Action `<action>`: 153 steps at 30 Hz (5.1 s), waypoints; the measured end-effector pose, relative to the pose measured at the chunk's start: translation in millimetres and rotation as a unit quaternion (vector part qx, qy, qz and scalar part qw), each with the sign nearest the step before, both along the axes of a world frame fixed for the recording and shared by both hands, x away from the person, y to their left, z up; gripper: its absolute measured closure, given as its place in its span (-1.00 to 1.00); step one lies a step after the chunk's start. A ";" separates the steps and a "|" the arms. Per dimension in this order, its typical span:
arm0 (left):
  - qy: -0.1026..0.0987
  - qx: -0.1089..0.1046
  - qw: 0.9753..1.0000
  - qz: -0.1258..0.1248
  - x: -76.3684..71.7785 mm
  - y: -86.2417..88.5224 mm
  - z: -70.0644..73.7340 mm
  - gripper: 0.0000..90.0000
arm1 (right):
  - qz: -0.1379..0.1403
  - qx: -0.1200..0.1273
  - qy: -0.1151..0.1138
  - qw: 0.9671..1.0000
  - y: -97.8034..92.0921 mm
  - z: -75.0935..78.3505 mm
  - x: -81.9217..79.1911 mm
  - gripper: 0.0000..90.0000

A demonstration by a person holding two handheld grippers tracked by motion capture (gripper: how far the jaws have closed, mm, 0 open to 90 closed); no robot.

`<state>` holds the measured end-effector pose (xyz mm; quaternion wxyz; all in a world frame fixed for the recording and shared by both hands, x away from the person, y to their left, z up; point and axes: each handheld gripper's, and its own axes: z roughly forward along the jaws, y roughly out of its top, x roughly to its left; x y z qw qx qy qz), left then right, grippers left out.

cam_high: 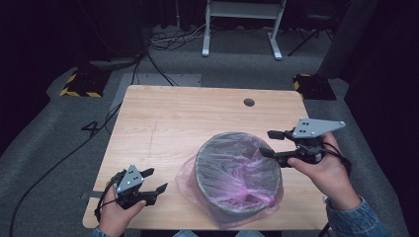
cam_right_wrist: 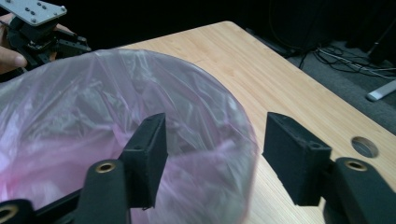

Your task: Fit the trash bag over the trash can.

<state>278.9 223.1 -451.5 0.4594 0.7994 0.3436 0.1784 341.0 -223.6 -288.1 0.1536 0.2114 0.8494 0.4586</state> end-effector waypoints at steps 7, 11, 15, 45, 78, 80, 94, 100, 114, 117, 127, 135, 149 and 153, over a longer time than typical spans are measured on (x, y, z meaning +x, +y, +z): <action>-0.002 0.000 1.000 -0.006 1.8 -1.8 0.0 -0.32 | 0.013 -0.024 0.006 1.000 31.2 -1.9 9.3 -0.03; -0.001 -0.001 1.000 -0.007 2.7 -2.4 -1.0 -0.32 | 0.025 -0.046 0.024 0.998 46.3 -7.2 12.9 0.11; 0.000 0.001 1.000 -0.007 3.3 -2.0 -1.6 -0.31 | 0.037 -0.080 0.044 0.995 65.6 -16.3 15.3 0.19; 0.004 -0.007 1.000 -0.010 5.1 -0.1 -4.5 -0.31 | 0.052 -0.216 0.113 0.968 148.8 -50.9 30.1 -0.01; 0.005 -0.008 1.000 -0.013 7.5 -2.1 -5.3 -0.31 | 0.051 -0.153 0.098 0.982 129.4 -17.1 23.3 -0.20; 0.005 -0.006 1.000 -0.014 7.8 -2.8 -5.5 -0.31 | 0.057 -0.138 0.088 0.985 125.0 -5.1 16.5 -0.13; 0.007 -0.005 1.000 -0.019 9.6 -6.7 -6.1 -0.32 | 0.136 -0.139 0.075 0.978 127.9 8.3 -32.0 0.31; 0.009 -0.010 1.000 -0.015 10.1 -5.9 -6.8 -0.32 | 0.153 -0.184 0.093 0.966 144.3 -17.6 -26.9 0.41; 0.010 -0.008 1.000 -0.017 10.7 -5.5 -8.0 -0.32 | 0.158 -0.274 0.139 0.938 161.6 -70.3 -12.5 0.28; 0.010 -0.007 1.000 -0.017 10.9 -5.4 -8.3 -0.32 | 0.159 -0.292 0.145 0.932 163.1 -80.8 -11.6 0.17; 0.011 -0.008 1.000 -0.016 10.9 -4.5 -8.3 -0.32 | 0.147 -0.246 0.130 0.949 154.7 -68.7 -9.5 -0.09; 0.010 -0.006 1.000 -0.017 11.2 -4.6 -8.3 -0.32 | 0.128 -0.213 0.085 0.965 130.5 -20.1 -12.2 -0.06; 0.014 -0.007 1.000 -0.018 13.0 -7.4 -9.4 -0.32 | 0.037 -0.279 0.080 0.956 65.6 -4.8 -6.0 0.06; 0.016 -0.009 1.000 -0.017 13.4 -8.8 -10.0 -0.32 | 0.031 -0.322 0.103 0.941 60.5 -15.2 1.1 0.13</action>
